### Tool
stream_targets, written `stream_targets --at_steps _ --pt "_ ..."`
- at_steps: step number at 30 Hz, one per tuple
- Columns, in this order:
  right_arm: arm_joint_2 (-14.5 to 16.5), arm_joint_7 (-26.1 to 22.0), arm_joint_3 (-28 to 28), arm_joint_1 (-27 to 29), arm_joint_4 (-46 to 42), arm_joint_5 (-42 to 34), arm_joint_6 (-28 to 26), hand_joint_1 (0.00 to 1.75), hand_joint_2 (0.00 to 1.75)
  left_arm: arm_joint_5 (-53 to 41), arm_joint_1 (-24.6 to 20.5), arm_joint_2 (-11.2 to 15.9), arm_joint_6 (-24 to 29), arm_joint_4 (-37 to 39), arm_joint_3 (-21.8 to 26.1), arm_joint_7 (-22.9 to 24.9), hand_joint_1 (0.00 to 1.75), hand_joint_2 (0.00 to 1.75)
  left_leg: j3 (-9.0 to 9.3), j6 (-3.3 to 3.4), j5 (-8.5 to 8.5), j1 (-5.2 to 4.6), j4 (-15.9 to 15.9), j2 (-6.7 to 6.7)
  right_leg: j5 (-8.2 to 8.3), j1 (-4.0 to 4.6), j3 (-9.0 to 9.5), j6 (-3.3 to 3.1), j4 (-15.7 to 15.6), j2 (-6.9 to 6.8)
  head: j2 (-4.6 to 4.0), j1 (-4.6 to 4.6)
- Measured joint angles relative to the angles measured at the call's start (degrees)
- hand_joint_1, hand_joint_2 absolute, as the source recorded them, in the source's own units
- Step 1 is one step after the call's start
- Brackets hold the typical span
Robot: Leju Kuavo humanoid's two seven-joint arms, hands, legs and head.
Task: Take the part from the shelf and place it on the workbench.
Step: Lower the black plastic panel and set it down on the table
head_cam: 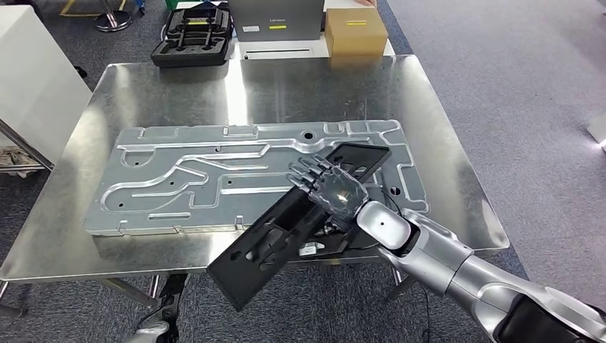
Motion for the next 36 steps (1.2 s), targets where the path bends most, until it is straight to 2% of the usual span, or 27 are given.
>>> stream_targets --at_steps 1,3,4,5,8,9,11,13,14,15,16,18,19,21,24,26,28,29,30,31,32,34,36 --pt "-0.07 0.49 -0.64 0.14 -0.87 0.01 -0.71 0.0 0.0 0.02 0.1 -0.02 0.02 0.0 0.0 -0.01 0.0 0.0 0.0 -0.02 -0.1 0.0 0.17 -0.07 1.54 -0.01 0.91 -0.08 -1.8 -0.01 0.0 0.01" --pt "-0.23 0.87 -1.95 0.18 -2.34 0.02 -1.06 0.0 0.0 0.02 0.17 -0.11 0.03 0.0 0.0 -0.04 0.0 0.0 -0.09 -0.27 -0.46 -0.11 0.68 -0.24 5.18 0.09 4.74 -0.46 -9.6 -0.01 0.0 0.02" --pt "-0.29 0.97 -2.57 0.19 -2.96 0.02 -1.1 0.0 0.0 0.02 0.17 -0.16 0.03 0.0 0.0 -0.06 0.0 0.0 -0.24 -0.49 -0.64 -0.2 0.94 -0.31 6.11 0.19 6.24 -0.69 -12.73 0.0 0.0 -0.01" --pt "-0.33 1.02 -3.1 0.25 -3.48 0.04 -1.14 0.0 0.0 0.02 0.18 -0.19 0.03 0.0 0.0 -0.07 0.0 0.0 -0.4 -0.74 -0.75 -0.26 1.11 -0.35 6.42 0.31 7.08 -0.88 -14.6 0.02 0.0 -0.05" --pt "-0.44 1.51 -4.34 0.69 -4.83 0.43 -2.23 0.0 0.0 0.03 0.24 -0.19 0.09 0.0 0.0 -0.07 0.0 0.0 -0.79 -1.55 -0.82 -0.18 1.17 -0.4 6.39 0.39 7.26 -1.57 -15.52 0.07 0.0 -0.1" --pt "-0.48 2.0 -4.86 0.85 -5.28 0.59 -3.24 0.0 0.0 0.05 0.26 -0.21 0.13 0.0 0.0 -0.07 0.0 0.0 -1.09 -1.85 -1.31 -0.12 1.75 -0.4 6.5 0.3 7.34 -1.86 -15.72 0.05 0.0 -0.14" --pt "-0.53 3.26 -6.16 1.08 -6.53 0.69 -5.89 0.0 0.0 0.1 0.3 -0.27 0.26 0.0 0.0 -0.11 0.0 0.0 -3.05 -2.43 -3.79 0.06 5.93 -0.37 6.67 0.11 7.5 -2.43 -16.06 0.0 0.0 -0.31" --pt "-0.53 4.46 -7.56 1.56 -8.42 0.51 -8.8 0.0 0.0 0.27 0.51 -0.33 0.51 0.0 0.0 -0.16 0.0 0.0 -6.53 -2.92 -6.73 0.24 13.09 -0.36 6.59 0.17 7.53 -2.75 -16.07 0.0 0.0 -0.41" --pt "-0.53 5.0 -8.28 2.03 -9.59 0.38 -10.29 0.0 0.0 0.39 0.7 -0.33 0.66 0.0 0.0 -0.2 0.0 0.0 -7.91 -3.11 -7.2 0.33 15.57 -0.36 6.52 0.18 7.56 -2.81 -16.05 0.01 0.0 -0.4" --pt "-0.53 5.49 -9.07 2.62 -10.95 0.21 -11.83 0.0 0.0 0.52 0.92 -0.33 0.8 0.0 0.0 -0.25 0.0 0.0 -8.49 -3.25 -6.62 0.42 16.2 -0.35 6.44 0.17 7.6 -2.82 -15.99 0.02 0.0 -0.41" --pt "-0.53 5.94 -9.89 3.2 -12.45 -0.06 -13.29 0.0 0.0 0.62 1.09 -0.33 0.91 0.0 0.0 -0.35 0.0 0.0 -8.05 -3.34 -5.04 0.52 14.64 -0.35 6.31 0.13 7.64 -2.76 -15.88 0.04 0.0 -0.41" --pt "-0.46 6.66 -11.58 4.01 -15.56 -1.13 -15.55 0.0 0.0 0.78 1.23 -0.33 1.04 0.0 0.0 -0.58 0.0 0.0 -5.08 -3.32 -1.17 0.68 7.7 -0.34 5.94 0.06 7.68 -2.44 -15.55 0.1 0.0 -0.4" --pt "-0.4 6.94 -12.48 4.23 -17.02 -2.18 -16.46 0.0 0.0 0.9 1.24 -0.34 1.11 0.0 0.0 -0.7 0.0 0.0 -3.65 -3.17 -0.14 0.61 4.58 -0.38 5.75 0.11 7.62 -2.21 -15.33 0.14 0.0 -0.43" --pt "-0.26 7.27 -14.51 4.78 -19.86 -5.62 -18.05 0.0 0.0 1.16 1.44 -0.34 1.28 0.0 0.0 -0.88 0.0 0.0 -2.4 -2.67 -0.09 0.35 2.07 -0.51 5.61 0.22 7.47 -1.65 -15.23 0.17 0.0 -0.46" --pt "-0.16 7.26 -17.96 5.81 -24.15 -15.89 -20.17 0.0 0.0 1.78 2.18 -0.34 1.86 0.0 0.01 -1.41 0.0 0.0 -1.97 -1.58 0.0 0.41 1.38 -0.58 5.11 0.2 7.45 -0.78 -15.01 0.14 0.0 -0.43" --pt "-0.21 7.13 -20.56 6.0 -26.79 -23.11 -21.15 0.0 0.0 2.1 2.6 -0.33 2.08 0.0 0.05 -1.85 0.0 0.0 -1.52 -0.88 0.13 0.5 0.89 -0.53 2.91 0.13 5.93 -0.48 -11.42 0.04 0.0 -0.33" --pt "-0.39 6.86 -23.44 6.16 -29.24 -28.04 -21.7 0.0 0.0 2.25 3.01 -0.27 2.16 0.0 0.2 -2.09 0.0 0.0 -1.37 -0.42 0.04 0.32 0.86 -0.49 -0.3 0.13 2.42 -0.41 -4.07 -0.03 0.0 -0.24" --pt "-0.54 6.76 -24.97 6.27 -30.43 -29.64 -21.85 0.0 0.0 2.29 3.24 -0.23 2.2 0.0 0.27 -2.12 0.0 0.0 -1.35 -0.29 0.0 0.23 0.9 -0.49 -1.21 0.14 0.78 -0.4 -0.95 -0.04 0.0 -0.23" --pt "-0.7 6.75 -26.46 6.35 -31.53 -30.81 -21.91 0.0 0.0 2.31 3.48 -0.21 2.21 0.0 0.33 -2.14 0.0 0.0 -1.34 -0.21 -0.06 0.17 0.98 -0.5 -1.17 0.14 -0.14 -0.42 0.56 -0.04 0.0 -0.23" --pt "-0.88 6.83 -27.88 6.36 -32.61 -31.64 -21.97 0.0 0.0 2.32 3.68 -0.2 2.21 0.0 0.35 -2.14 0.0 0.0 -1.32 -0.19 -0.15 0.12 1.1 -0.53 -0.07 0.15 0.0 -0.51 -0.13 -0.04 0.0 -0.23" --pt "-1.03 6.98 -29.09 6.3 -33.65 -32.25 -22.04 0.0 0.0 2.32 3.79 -0.2 2.21 0.0 0.36 -2.14 0.0 0.0 -1.29 -0.19 -0.27 0.11 1.27 -0.56 1.78 0.16 1.18 -0.66 -2.83 -0.04 0.0 -0.22" --pt "-1.27 7.31 -30.93 6.07 -35.42 -33.17 -22.15 0.0 0.0 2.32 3.83 -0.2 2.21 0.0 0.38 -2.17 0.0 0.0 -1.33 -0.43 -0.65 -0.01 1.75 -0.61 5.05 0.28 4.76 -1.01 -10.4 -0.03 0.0 -0.23" --pt "-1.39 7.55 -32.29 5.92 -36.75 -33.89 -22.23 0.0 0.0 2.34 3.81 -0.14 2.21 0.0 0.48 -2.2 0.0 0.0 -1.57 -0.88 -0.87 -0.14 2.06 -0.61 5.91 0.49 6.63 -1.28 -14.34 0.04 0.0 -0.3"
